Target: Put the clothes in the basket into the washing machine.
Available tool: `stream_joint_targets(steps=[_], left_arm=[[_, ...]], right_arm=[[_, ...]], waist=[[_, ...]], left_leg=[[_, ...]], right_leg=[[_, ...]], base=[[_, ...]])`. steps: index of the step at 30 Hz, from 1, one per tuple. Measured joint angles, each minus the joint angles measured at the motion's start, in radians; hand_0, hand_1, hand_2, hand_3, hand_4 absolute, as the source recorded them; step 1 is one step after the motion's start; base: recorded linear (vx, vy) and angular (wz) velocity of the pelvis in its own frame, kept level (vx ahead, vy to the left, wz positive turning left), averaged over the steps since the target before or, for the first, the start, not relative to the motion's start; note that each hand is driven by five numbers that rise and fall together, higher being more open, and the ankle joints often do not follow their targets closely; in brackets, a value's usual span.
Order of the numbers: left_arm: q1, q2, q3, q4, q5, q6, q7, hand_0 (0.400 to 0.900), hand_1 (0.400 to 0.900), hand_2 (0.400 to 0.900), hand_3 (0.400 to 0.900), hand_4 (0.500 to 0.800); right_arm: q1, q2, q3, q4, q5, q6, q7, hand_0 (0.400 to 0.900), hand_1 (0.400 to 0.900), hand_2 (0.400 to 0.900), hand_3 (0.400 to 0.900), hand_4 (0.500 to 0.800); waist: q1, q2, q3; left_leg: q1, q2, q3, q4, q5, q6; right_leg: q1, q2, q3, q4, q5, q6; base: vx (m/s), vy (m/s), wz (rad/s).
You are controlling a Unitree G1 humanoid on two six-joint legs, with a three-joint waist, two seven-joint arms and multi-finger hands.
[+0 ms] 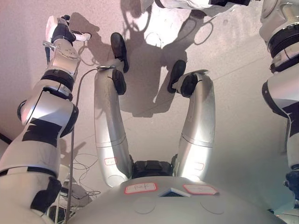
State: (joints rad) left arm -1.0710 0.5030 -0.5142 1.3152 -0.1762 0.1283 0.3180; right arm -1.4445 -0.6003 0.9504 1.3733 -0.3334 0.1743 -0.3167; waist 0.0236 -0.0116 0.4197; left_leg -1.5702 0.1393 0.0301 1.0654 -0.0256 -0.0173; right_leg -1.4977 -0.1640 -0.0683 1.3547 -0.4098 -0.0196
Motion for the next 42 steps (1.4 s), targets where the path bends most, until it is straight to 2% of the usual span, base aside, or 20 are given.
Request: stream_joint_targets(steps=[6, 10, 14, 19, 22, 23, 24, 25, 27, 30, 31, 33, 36, 38, 42], left_arm=[[-0.015, 0.006, 0.000, -0.001, 0.000, -0.001, 0.000, 0.900, 0.900, 0.900, 0.900, 0.800], [-0.015, 0.001, 0.000, -0.001, 0.000, -0.002, 0.000, 0.900, 0.900, 0.900, 0.900, 0.800], [-0.023, 0.007, 0.001, -0.003, -0.001, -0.004, 0.002, 0.900, 0.900, 0.900, 0.900, 0.800], [-0.001, 0.011, 0.003, -0.003, -0.011, -0.022, 0.005, 0.900, 0.900, 0.900, 0.900, 0.800], [0.010, 0.023, 0.014, -0.006, -0.020, -0.024, 0.011, 0.900, 0.900, 0.900, 0.900, 0.800], [0.012, 0.025, 0.041, -0.007, -0.021, -0.026, 0.010, 0.900, 0.900, 0.900, 0.900, 0.800], [0.016, 0.027, 0.055, -0.009, -0.022, -0.026, 0.012, 0.900, 0.900, 0.900, 0.900, 0.800], [0.030, 0.031, 0.063, -0.006, -0.022, -0.025, 0.017, 0.900, 0.900, 0.900, 0.900, 0.800], [0.063, 0.028, 0.084, -0.008, -0.023, -0.026, 0.019, 0.900, 0.900, 0.900, 0.900, 0.800], [0.133, 0.023, 0.093, -0.009, -0.039, -0.029, 0.030, 0.900, 0.900, 0.900, 0.900, 0.800], [0.152, 0.020, 0.094, -0.008, -0.040, -0.033, 0.032, 0.900, 0.900, 0.900, 0.900, 0.800], [0.186, 0.010, 0.101, -0.036, -0.040, -0.048, 0.035, 0.900, 0.900, 0.900, 0.900, 0.800], [0.264, -0.035, 0.124, -0.050, -0.040, -0.067, 0.039, 0.900, 0.900, 0.900, 0.900, 0.800], [0.329, -0.064, 0.128, -0.068, -0.039, -0.071, 0.041, 0.900, 0.900, 0.900, 0.900, 0.800], [0.414, -0.119, 0.142, -0.086, -0.039, -0.086, 0.044, 0.900, 0.900, 0.900, 0.900, 0.800]], right_arm=[[-0.002, -0.008, -0.026, 0.004, 0.025, 0.000, 0.012, 0.400, 0.400, 0.400, 0.400, 0.500], [0.030, -0.003, -0.039, 0.004, 0.039, 0.000, 0.016, 0.400, 0.400, 0.400, 0.400, 0.500], [0.034, 0.000, -0.058, 0.002, 0.041, -0.001, 0.016, 0.400, 0.400, 0.400, 0.400, 0.500], [0.069, 0.022, -0.134, -0.001, 0.108, -0.001, 0.009, 0.400, 0.400, 0.400, 0.400, 0.500], [0.093, 0.036, -0.247, -0.007, 0.206, -0.006, -0.009, 0.400, 0.400, 0.400, 0.400, 0.500], [0.115, 0.038, -0.378, -0.029, 0.283, -0.019, -0.021, 0.400, 0.400, 0.400, 0.400, 0.500], [0.137, 0.045, -0.454, -0.044, 0.385, -0.027, -0.034, 0.400, 0.400, 0.400, 0.400, 0.500], [0.157, 0.059, -0.474, -0.042, 0.464, -0.027, -0.049, 0.400, 0.400, 0.400, 0.400, 0.500], [0.212, 0.090, -0.619, -0.046, 0.642, -0.037, -0.066, 0.400, 0.400, 0.400, 0.400, 0.500], [0.312, 0.150, -0.729, -0.057, 0.881, -0.066, -0.095, 0.400, 0.400, 0.400, 0.400, 0.500], [0.335, 0.162, -0.743, -0.060, 0.933, -0.075, -0.098, 0.400, 0.400, 0.400, 0.400, 0.500], [0.364, 0.167, -0.842, -0.077, 1.060, -0.114, -0.108, 0.400, 0.400, 0.400, 0.400, 0.500], [0.397, 0.178, -0.923, -0.094, 1.203, -0.171, -0.129, 0.400, 0.400, 0.400, 0.400, 0.500], [0.411, 0.176, -0.957, -0.118, 1.265, -0.215, -0.135, 0.400, 0.400, 0.400, 0.400, 0.500], [0.416, 0.142, -1.000, -0.137, 1.347, -0.273, -0.140, 0.400, 0.400, 0.400, 0.400, 0.500]], waist=[[-0.001, 0.000, 0.000], [0.001, -0.002, 0.001], [-0.002, -0.001, 0.001], [0.001, 0.000, -0.004], [0.000, 0.001, -0.008], [0.000, 0.001, -0.008], [0.001, 0.002, -0.008], [-0.004, 0.002, -0.008], [-0.005, 0.004, -0.006], [-0.017, 0.005, -0.006], [-0.020, 0.017, -0.015], [-0.023, 0.042, -0.016], [-0.022, 0.090, -0.021], [-0.021, 0.146, -0.059], [0.003, 0.230, -0.090]], left_leg=[[0.013, -0.002, 0.007, -0.040, 0.013, 0.004], [0.087, -0.007, 0.018, -0.100, 0.019, -0.002], [0.191, -0.017, 0.035, -0.261, 0.079, -0.009], [0.374, -0.017, 0.052, -0.461, 0.141, -0.012], [0.486, -0.016, 0.070, -0.599, 0.181, -0.012], [0.525, -0.018, 0.079, -0.657, 0.192, -0.012], [0.566, -0.019, 0.088, -0.709, 0.216, -0.013], [0.604, -0.018, 0.094, -0.737, 0.221, -0.013], [0.700, -0.025, 0.114, -0.819, 0.243, -0.008], [0.855, -0.036, 0.130, -0.907, 0.250, -0.010], [0.880, -0.042, 0.129, -0.926, 0.250, -0.011], [0.931, -0.047, 0.142, -0.960, 0.252, -0.009], [1.028, -0.062, 0.160, -1.002, 0.256, -0.003], [1.039, -0.069, 0.162, -1.017, 0.256, -0.003], [1.054, -0.066, 0.165, -1.037, 0.267, -0.012]], right_leg=[[0.009, 0.001, 0.000, -0.039, 0.007, 0.010], [0.076, 0.001, -0.001, -0.092, 0.010, 0.015], [0.156, 0.003, -0.012, -0.225, 0.062, 0.023], [0.317, 0.018, -0.024, -0.402, 0.121, 0.031], [0.404, 0.030, -0.022, -0.515, 0.158, 0.036], [0.433, 0.029, -0.022, -0.552, 0.167, 0.033], [0.465, 0.038, -0.022, -0.593, 0.189, 0.040], [0.500, 0.039, -0.022, -0.623, 0.194, 0.043], [0.581, 0.041, -0.020, -0.688, 0.209, 0.052], [0.714, 0.035, -0.020, -0.764, 0.229, 0.063], [0.742, 0.038, -0.021, -0.784, 0.233, 0.068], [0.780, 0.033, -0.018, -0.803, 0.236, 0.072], [0.851, 0.024, 0.002, -0.821, 0.236, 0.073], [0.861, 0.025, 0.002, -0.844, 0.235, 0.092], [0.857, 0.036, 0.018, -0.842, 0.230, 0.092]], base=[[0.01, 0.003, -0.02], [0.02, 0.002, -0.04], [0.01, -0.002, -0.02], [0.05, -0.017, -0.07], [0.11, 0.004, -0.08], [0.14, 0.018, -0.11], [0.15, 0.016, -0.16], [0.16, 0.021, -0.20], [0.16, 0.032, -0.22], [0.09, 0.040, -0.19], [0.03, 0.059, -0.17], [0.13, 0.065, -0.18], [0.13, 0.087, -0.16], [0.11, 0.079, -0.10], [0.09, 0.045, 0.03]])
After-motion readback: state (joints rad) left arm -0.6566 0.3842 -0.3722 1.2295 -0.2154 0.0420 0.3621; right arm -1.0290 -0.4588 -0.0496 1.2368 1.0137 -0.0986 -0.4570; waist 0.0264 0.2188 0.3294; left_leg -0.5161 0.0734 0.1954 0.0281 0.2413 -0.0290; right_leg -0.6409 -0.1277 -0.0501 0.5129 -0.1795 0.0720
